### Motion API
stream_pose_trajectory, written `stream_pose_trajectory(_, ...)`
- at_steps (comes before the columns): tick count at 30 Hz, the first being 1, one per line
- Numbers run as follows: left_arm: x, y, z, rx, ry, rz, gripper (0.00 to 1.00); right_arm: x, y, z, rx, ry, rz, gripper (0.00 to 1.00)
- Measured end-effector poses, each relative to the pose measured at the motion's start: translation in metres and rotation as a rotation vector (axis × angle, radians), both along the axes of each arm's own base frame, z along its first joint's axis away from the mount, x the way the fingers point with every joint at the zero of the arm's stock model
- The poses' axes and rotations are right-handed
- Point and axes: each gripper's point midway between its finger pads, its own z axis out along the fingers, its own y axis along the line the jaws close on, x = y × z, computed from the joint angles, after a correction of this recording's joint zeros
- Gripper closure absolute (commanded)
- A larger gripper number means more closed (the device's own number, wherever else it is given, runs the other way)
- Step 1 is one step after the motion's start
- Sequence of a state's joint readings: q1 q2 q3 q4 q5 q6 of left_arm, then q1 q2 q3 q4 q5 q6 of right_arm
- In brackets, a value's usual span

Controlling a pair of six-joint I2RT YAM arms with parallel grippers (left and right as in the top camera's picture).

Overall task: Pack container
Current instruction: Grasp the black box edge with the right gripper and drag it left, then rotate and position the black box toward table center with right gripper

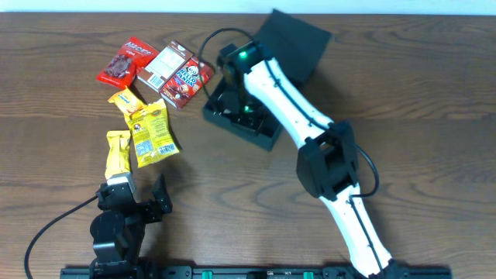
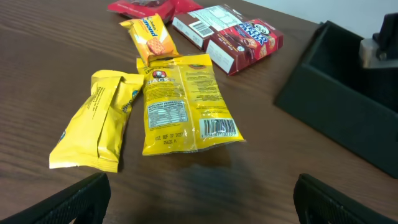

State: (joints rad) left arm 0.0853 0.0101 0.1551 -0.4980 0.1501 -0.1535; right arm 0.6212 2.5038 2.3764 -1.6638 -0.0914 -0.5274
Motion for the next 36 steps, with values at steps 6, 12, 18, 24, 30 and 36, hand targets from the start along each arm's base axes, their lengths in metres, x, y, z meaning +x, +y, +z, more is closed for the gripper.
stream_pose_trajectory(6, 0.000, 0.000, 0.000, 0.000, 0.000, 0.000, 0.05, -0.005, -0.004, 0.002, 0.030, 0.045, 0.043, 0.99)
stream_pose_trajectory(12, 0.000, 0.000, 0.000, 0.000, 0.000, 0.000, 0.05, 0.000, -0.012, 0.005, 0.058, 0.057, 0.059, 0.99)
stream_pose_trajectory(18, 0.000, 0.000, 0.000, 0.000, 0.000, 0.000, 0.05, 0.009, -0.024, 0.008, 0.085, 0.062, 0.024, 0.14)
stream_pose_trajectory(24, 0.000, 0.000, 0.000, 0.000, 0.000, 0.000, 0.05, 0.014, -0.027, 0.030, 0.127, 0.019, -0.003, 0.01)
stream_pose_trajectory(30, 0.000, 0.000, 0.000, 0.000, 0.000, 0.000, 0.05, 0.029, -0.024, 0.122, 0.269, -0.239, -0.062, 0.48)
stream_pose_trajectory(36, 0.000, 0.000, 0.000, 0.000, 0.000, 0.000, 0.05, 0.053, -0.073, 0.163, 0.214, -0.372, -0.562, 0.44)
